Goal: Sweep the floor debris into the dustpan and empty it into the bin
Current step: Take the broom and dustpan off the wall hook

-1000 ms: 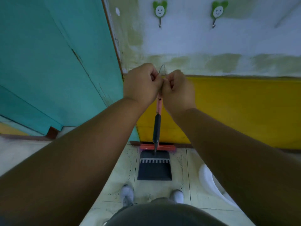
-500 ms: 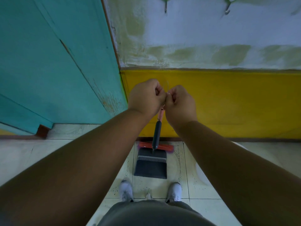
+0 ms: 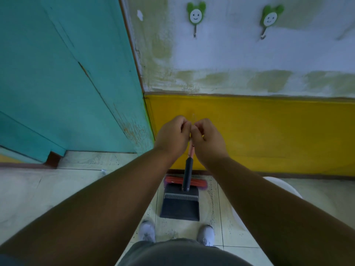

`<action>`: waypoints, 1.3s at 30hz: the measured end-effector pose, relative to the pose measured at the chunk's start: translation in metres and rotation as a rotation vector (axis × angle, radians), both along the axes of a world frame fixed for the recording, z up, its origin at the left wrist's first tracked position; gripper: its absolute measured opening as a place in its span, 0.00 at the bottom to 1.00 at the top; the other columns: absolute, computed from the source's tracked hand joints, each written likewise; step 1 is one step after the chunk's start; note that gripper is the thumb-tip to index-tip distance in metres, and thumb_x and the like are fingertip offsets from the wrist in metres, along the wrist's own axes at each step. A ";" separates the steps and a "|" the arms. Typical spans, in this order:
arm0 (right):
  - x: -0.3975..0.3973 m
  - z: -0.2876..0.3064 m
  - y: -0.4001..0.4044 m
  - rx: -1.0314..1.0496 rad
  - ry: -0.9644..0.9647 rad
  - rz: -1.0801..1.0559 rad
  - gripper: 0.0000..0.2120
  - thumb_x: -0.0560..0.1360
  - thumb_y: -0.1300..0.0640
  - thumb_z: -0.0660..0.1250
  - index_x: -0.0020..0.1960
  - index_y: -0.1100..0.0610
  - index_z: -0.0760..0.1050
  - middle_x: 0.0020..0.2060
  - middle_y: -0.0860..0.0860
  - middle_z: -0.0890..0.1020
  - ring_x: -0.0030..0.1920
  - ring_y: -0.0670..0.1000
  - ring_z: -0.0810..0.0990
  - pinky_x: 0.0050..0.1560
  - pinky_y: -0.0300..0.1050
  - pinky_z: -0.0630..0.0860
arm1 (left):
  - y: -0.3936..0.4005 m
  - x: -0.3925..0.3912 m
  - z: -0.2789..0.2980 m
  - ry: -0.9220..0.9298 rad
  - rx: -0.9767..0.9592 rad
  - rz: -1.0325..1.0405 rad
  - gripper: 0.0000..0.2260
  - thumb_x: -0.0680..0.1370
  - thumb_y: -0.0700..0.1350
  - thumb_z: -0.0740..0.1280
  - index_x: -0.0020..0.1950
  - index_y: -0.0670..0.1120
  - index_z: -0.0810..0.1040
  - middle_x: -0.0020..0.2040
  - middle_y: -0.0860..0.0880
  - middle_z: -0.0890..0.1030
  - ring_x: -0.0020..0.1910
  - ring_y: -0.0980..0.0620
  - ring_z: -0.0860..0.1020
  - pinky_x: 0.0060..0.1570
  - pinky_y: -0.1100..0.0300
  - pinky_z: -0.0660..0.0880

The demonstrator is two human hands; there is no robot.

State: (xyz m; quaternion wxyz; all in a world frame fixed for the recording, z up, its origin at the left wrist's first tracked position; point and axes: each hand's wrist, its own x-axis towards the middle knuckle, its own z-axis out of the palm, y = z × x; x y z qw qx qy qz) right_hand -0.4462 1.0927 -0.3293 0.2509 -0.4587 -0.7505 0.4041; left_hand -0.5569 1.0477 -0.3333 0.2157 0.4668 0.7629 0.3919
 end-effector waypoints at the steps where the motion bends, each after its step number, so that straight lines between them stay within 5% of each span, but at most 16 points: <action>1: -0.001 0.000 -0.003 -0.041 0.022 0.000 0.08 0.80 0.51 0.60 0.43 0.51 0.69 0.36 0.49 0.76 0.35 0.50 0.74 0.33 0.45 0.70 | -0.001 0.003 -0.004 -0.062 -0.011 0.021 0.11 0.82 0.50 0.59 0.43 0.47 0.74 0.36 0.49 0.78 0.34 0.49 0.76 0.34 0.48 0.74; 4: -0.008 -0.005 -0.009 -0.142 0.011 0.003 0.08 0.78 0.49 0.63 0.44 0.51 0.71 0.35 0.51 0.78 0.36 0.52 0.77 0.34 0.50 0.76 | -0.005 0.011 -0.022 -0.222 -0.087 0.072 0.10 0.78 0.51 0.59 0.41 0.47 0.71 0.37 0.49 0.76 0.35 0.48 0.73 0.35 0.50 0.71; 7: -0.008 -0.017 -0.007 -0.173 -0.069 -0.008 0.08 0.77 0.51 0.66 0.46 0.57 0.74 0.39 0.55 0.80 0.39 0.54 0.78 0.32 0.45 0.73 | -0.013 0.016 -0.048 -0.304 -0.100 0.105 0.08 0.73 0.52 0.58 0.38 0.48 0.66 0.35 0.48 0.72 0.35 0.49 0.67 0.36 0.50 0.67; 10: -0.002 -0.032 -0.004 -0.194 -0.056 -0.020 0.08 0.76 0.56 0.67 0.43 0.61 0.74 0.38 0.59 0.79 0.35 0.56 0.74 0.31 0.42 0.67 | -0.026 0.026 -0.070 -0.116 -0.169 -0.005 0.05 0.79 0.46 0.59 0.44 0.47 0.70 0.37 0.48 0.74 0.34 0.50 0.71 0.35 0.50 0.70; 14: -0.006 -0.042 -0.001 -0.155 -0.016 0.009 0.14 0.76 0.55 0.68 0.41 0.66 0.71 0.35 0.64 0.75 0.32 0.54 0.68 0.33 0.44 0.65 | -0.042 0.042 -0.082 0.614 -0.110 -0.429 0.10 0.77 0.48 0.57 0.45 0.46 0.76 0.42 0.47 0.79 0.44 0.48 0.75 0.42 0.56 0.70; 18: -0.016 -0.052 0.003 -0.127 0.080 0.064 0.19 0.75 0.54 0.69 0.38 0.69 0.69 0.34 0.68 0.74 0.30 0.57 0.67 0.30 0.53 0.70 | -0.033 0.037 -0.093 0.559 -0.041 -0.771 0.13 0.74 0.50 0.64 0.34 0.54 0.62 0.30 0.58 0.61 0.34 0.52 0.66 0.39 0.59 0.63; 21: -0.017 -0.060 0.006 -0.168 0.175 0.045 0.22 0.76 0.55 0.70 0.37 0.71 0.65 0.32 0.71 0.70 0.29 0.54 0.65 0.30 0.55 0.70 | -0.022 0.035 -0.107 0.644 -0.034 -0.875 0.14 0.74 0.53 0.60 0.30 0.51 0.66 0.27 0.56 0.63 0.31 0.54 0.62 0.38 0.59 0.57; 27: -0.029 -0.069 0.001 -0.241 0.203 0.032 0.25 0.73 0.66 0.66 0.28 0.52 0.54 0.22 0.46 0.55 0.25 0.45 0.53 0.30 0.45 0.53 | -0.028 0.033 -0.116 0.661 -0.061 -0.852 0.15 0.73 0.52 0.59 0.29 0.48 0.71 0.25 0.51 0.69 0.27 0.51 0.66 0.34 0.58 0.63; 30: -0.036 -0.067 0.000 -0.282 0.199 0.003 0.25 0.72 0.67 0.65 0.27 0.52 0.54 0.22 0.45 0.55 0.24 0.44 0.52 0.30 0.44 0.52 | -0.031 0.032 -0.115 0.670 -0.105 -0.849 0.14 0.73 0.51 0.60 0.29 0.48 0.71 0.25 0.51 0.70 0.27 0.51 0.67 0.34 0.58 0.67; 34: -0.041 -0.065 0.004 -0.305 0.175 0.000 0.23 0.72 0.65 0.66 0.28 0.53 0.55 0.22 0.46 0.56 0.23 0.45 0.53 0.28 0.42 0.52 | -0.028 0.029 -0.113 0.671 -0.102 -0.824 0.14 0.72 0.50 0.61 0.26 0.47 0.69 0.24 0.52 0.67 0.27 0.52 0.64 0.35 0.58 0.58; 39: -0.051 -0.063 0.005 -0.331 0.173 0.007 0.24 0.71 0.63 0.65 0.27 0.53 0.54 0.20 0.45 0.56 0.23 0.45 0.53 0.30 0.43 0.54 | -0.030 0.026 -0.106 0.729 -0.150 -0.826 0.14 0.69 0.50 0.62 0.26 0.48 0.64 0.24 0.55 0.54 0.28 0.53 0.58 0.36 0.59 0.55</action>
